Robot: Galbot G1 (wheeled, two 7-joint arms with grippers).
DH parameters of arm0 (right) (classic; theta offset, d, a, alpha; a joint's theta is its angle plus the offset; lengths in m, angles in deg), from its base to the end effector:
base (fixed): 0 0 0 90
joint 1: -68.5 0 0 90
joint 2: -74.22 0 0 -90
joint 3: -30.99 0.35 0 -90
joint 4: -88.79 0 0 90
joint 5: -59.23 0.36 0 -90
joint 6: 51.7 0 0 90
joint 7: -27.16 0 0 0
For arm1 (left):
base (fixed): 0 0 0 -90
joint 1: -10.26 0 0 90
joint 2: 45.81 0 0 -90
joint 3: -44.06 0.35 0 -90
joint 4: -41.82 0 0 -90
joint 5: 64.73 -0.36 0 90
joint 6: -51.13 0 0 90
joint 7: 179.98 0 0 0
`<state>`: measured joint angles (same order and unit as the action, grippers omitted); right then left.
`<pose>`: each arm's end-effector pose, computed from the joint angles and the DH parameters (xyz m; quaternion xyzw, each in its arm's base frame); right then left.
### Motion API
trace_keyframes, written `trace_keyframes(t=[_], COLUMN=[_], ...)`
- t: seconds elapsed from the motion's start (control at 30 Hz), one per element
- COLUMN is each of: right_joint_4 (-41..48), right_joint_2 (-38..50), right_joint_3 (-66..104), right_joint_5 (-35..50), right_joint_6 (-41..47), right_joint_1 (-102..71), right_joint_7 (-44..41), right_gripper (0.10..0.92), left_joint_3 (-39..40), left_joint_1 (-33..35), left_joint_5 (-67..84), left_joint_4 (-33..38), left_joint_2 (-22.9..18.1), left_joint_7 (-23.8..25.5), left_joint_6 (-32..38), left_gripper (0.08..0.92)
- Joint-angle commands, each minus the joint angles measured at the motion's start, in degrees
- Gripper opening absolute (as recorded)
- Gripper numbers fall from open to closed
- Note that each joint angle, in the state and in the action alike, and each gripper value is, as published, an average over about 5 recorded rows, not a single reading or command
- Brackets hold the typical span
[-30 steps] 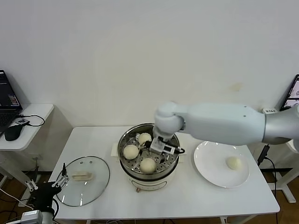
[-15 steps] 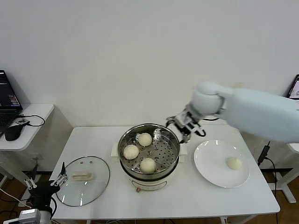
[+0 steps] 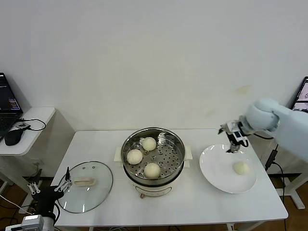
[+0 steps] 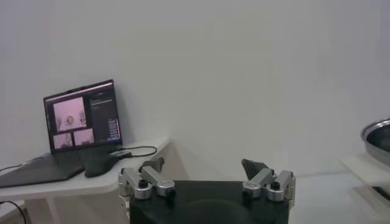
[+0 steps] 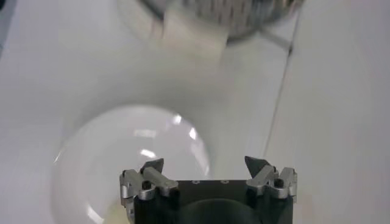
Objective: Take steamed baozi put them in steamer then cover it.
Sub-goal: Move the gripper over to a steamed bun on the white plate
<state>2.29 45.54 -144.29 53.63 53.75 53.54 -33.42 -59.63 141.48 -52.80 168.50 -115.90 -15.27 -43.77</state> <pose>0.4836 -0.1545 -0.0986 0.4462 -0.5379 0.6213 0.3544 0.1427 0.1102 -0.2628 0.1220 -0.9850 -0.1124 0.0477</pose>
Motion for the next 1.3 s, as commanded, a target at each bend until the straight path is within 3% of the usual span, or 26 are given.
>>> trace_keyframes(t=[0.03,0.53,1.0,1.3], right_joint_4=[6.24,18.22,22.46,22.62], right_joint_2=[3.60,-5.26,-9.19,-9.36], right_joint_3=[16.36,25.47,27.29,27.68], right_joint_5=[-8.81,-14.47,-16.78,-17.18], right_joint_6=[0.52,-2.71,-2.68,-2.18], right_joint_1=[-20.37,-28.00,-30.32,-30.97], right_joint_7=[-0.50,-0.40,0.36,0.72], right_gripper=[0.823,0.823,0.819,0.745], left_joint_3=[0.20,-0.09,-0.23,-0.06], left_joint_1=[0.39,0.22,0.04,0.04], left_joint_5=[-0.36,-0.86,-0.89,-1.05], left_joint_4=[-0.13,-0.62,-1.16,-1.14], left_joint_2=[-0.12,-0.16,-0.30,-0.68], left_joint_7=[0.02,-0.05,-0.05,-0.08], left_joint_6=[-0.02,-0.65,-0.72,-0.69], left_gripper=[0.823,0.823,0.823,0.823])
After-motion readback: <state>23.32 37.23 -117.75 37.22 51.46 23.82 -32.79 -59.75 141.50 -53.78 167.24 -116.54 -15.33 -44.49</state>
